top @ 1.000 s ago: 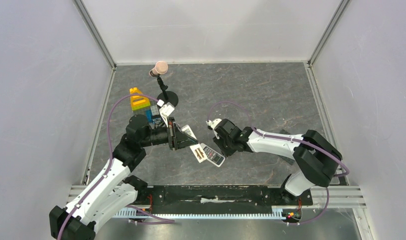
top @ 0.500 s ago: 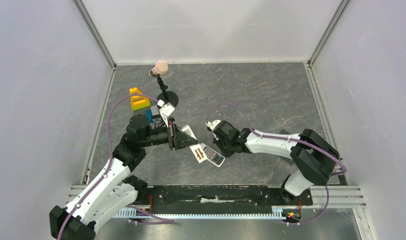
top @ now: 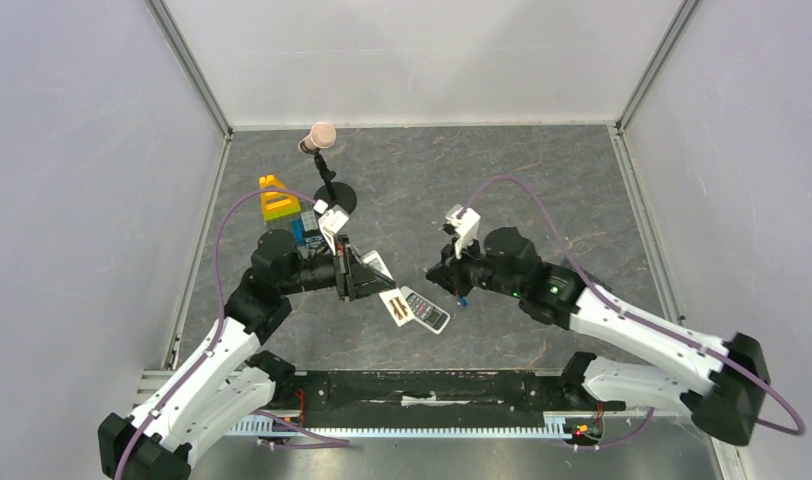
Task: Load the batteries into the remote control
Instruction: Pick up the battery from the center of the board, then load the battery into the remote control.
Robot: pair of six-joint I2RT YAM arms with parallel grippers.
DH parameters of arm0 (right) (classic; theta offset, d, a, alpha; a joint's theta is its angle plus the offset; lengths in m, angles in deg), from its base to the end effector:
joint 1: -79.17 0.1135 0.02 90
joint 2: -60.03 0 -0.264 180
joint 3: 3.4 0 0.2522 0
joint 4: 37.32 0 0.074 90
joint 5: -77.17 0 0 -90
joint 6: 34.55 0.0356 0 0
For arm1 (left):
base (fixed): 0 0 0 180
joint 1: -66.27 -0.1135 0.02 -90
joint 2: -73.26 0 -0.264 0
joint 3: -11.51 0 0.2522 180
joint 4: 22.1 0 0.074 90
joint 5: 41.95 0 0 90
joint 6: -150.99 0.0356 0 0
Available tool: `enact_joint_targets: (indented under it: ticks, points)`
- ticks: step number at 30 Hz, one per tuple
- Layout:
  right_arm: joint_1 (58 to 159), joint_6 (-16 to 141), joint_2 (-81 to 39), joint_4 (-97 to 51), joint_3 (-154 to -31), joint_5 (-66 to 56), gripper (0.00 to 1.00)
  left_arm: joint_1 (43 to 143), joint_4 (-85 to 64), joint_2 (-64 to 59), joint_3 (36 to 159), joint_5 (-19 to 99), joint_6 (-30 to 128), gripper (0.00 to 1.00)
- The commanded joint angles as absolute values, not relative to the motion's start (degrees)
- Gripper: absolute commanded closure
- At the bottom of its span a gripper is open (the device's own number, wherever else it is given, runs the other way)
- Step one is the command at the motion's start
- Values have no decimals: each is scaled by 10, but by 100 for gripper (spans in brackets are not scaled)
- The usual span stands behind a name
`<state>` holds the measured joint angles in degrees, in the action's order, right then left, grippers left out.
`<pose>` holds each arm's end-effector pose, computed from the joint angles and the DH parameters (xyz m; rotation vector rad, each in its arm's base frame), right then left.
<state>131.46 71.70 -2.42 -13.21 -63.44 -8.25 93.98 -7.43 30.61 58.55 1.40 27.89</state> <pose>0.1493 0.1978 0.2881 -0.7105 2.0135 0.8141 0.1421 -0.1039 0.2941 0.5697 1.8514 -1.4479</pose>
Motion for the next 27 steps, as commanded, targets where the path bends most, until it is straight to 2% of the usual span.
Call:
enact_joint_targets:
  ticks: [1, 5, 10, 13, 21, 27]
  points:
    - [1316, 704, 55, -230, -607, 52, 95, 939, -114, 320, 608, -10, 294, 98]
    - [1316, 698, 111, -319, -578, 160, 95, 939, -171, 332, 594, -38, 275, 98]
    - [1316, 697, 118, -351, -589, 329, 96, 939, -202, 340, 589, -58, 258, 98]
    - [1316, 704, 115, -360, -597, 382, 97, 939, -206, 340, 587, -63, 255, 98]
    - [1316, 741, 108, -373, -607, 344, 97, 939, -272, 334, 568, -65, 214, 98]
    - [1330, 796, 114, -378, -617, 232, 97, 939, -292, 330, 562, -21, 178, 98]
